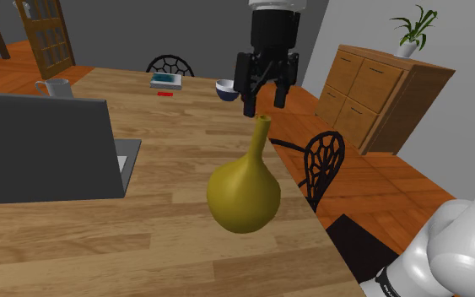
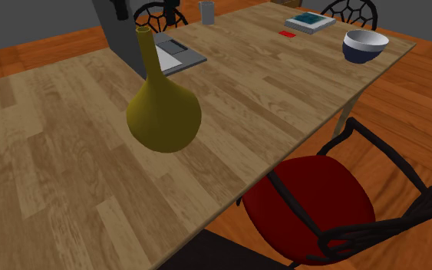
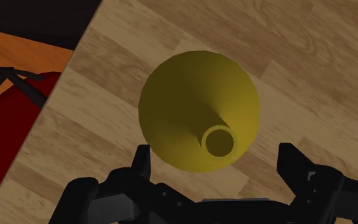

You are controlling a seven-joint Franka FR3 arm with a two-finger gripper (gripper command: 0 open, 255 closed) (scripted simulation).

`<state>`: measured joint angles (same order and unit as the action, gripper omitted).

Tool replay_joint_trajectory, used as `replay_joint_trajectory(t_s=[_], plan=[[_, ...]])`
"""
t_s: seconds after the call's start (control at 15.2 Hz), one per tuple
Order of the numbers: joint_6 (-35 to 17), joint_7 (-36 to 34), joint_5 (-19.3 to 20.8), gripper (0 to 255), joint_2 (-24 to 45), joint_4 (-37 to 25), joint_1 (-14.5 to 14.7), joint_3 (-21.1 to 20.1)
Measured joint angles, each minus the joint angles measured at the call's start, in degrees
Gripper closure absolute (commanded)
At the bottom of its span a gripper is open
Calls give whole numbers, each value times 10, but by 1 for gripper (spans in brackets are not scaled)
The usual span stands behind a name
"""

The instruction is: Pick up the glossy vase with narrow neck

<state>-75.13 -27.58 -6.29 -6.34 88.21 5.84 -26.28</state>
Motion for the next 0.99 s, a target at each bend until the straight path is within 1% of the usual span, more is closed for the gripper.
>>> replay_joint_trajectory(t_s=[0.13, 0.53, 0.59, 0.99], plan=[[-5, -8, 0, 0, 6, -1, 2, -4], [-49, -1, -5, 0, -8, 57, 2, -2], [-52, -1, -6, 255, -9, 60, 2, -2], [-55, -1, -6, 255, -10, 64, 2, -2]])
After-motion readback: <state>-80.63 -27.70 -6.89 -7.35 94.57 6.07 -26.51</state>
